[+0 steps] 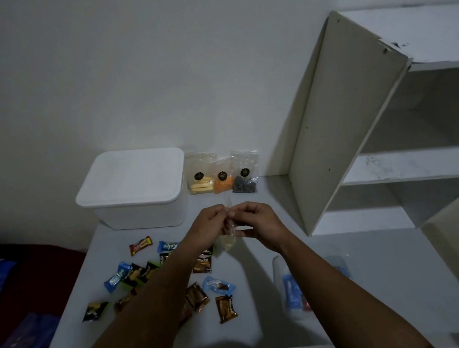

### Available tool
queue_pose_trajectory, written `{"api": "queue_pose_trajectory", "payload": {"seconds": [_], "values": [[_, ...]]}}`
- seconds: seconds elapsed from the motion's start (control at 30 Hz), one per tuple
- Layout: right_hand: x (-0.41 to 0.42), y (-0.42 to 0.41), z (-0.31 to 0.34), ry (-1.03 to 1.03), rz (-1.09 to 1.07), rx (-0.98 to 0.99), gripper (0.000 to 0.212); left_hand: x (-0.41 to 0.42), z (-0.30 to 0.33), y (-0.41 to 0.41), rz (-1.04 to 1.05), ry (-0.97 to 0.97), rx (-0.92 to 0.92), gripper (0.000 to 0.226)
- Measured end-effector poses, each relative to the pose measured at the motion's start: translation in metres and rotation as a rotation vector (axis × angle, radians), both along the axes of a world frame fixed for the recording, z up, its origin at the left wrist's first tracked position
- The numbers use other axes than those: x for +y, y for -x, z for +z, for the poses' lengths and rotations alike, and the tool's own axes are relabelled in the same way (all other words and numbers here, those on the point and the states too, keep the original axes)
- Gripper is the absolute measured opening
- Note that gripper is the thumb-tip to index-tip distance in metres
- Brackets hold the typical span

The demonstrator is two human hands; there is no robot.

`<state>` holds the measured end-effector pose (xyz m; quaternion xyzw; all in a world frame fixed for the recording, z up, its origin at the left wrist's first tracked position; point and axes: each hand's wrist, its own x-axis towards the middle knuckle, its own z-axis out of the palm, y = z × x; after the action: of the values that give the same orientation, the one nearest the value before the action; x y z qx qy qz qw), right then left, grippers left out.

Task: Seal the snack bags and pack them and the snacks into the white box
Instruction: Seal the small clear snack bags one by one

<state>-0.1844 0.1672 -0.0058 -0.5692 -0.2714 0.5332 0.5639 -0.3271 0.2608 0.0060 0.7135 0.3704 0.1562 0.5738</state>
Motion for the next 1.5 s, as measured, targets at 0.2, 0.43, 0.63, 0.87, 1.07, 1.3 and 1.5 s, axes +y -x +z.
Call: {"api": "queue_pose_trajectory", "payload": {"seconds": [0.2, 0.43, 0.63, 0.87, 1.07, 1.3, 1.5], "values": [[0.006, 0.043, 0.010, -0.009, -0.039, -0.058, 0.024, 0.010, 0.009, 0.038, -0.022, 0.015, -0.031, 0.041], [-0.002, 0.094, 0.004, 0.030, -0.100, -0.134, 0.003, 0.016, -0.010, 0.083, -0.121, -0.070, 0.010, 0.034], [-0.022, 0.118, -0.006, 0.173, -0.282, -0.383, 0.009, 0.008, -0.009, 0.108, -0.135, -0.241, 0.187, 0.036], [-0.028, 0.121, -0.011, 0.224, -0.205, -0.987, 0.013, -0.001, 0.000, 0.114, -0.126, -0.247, 0.280, 0.038], [-0.019, 0.125, 0.001, 0.272, -0.057, -0.997, 0.025, -0.009, 0.011, 0.114, -0.170, -0.158, 0.204, 0.036], [-0.019, 0.112, 0.042, 0.111, 0.017, -0.715, 0.013, -0.002, 0.028, 0.132, 0.068, -0.352, 0.066, 0.013], [-0.025, 0.113, 0.066, 0.006, 0.052, -0.468, 0.026, -0.003, 0.042, 0.135, -0.082, -0.133, -0.046, 0.020]]}}
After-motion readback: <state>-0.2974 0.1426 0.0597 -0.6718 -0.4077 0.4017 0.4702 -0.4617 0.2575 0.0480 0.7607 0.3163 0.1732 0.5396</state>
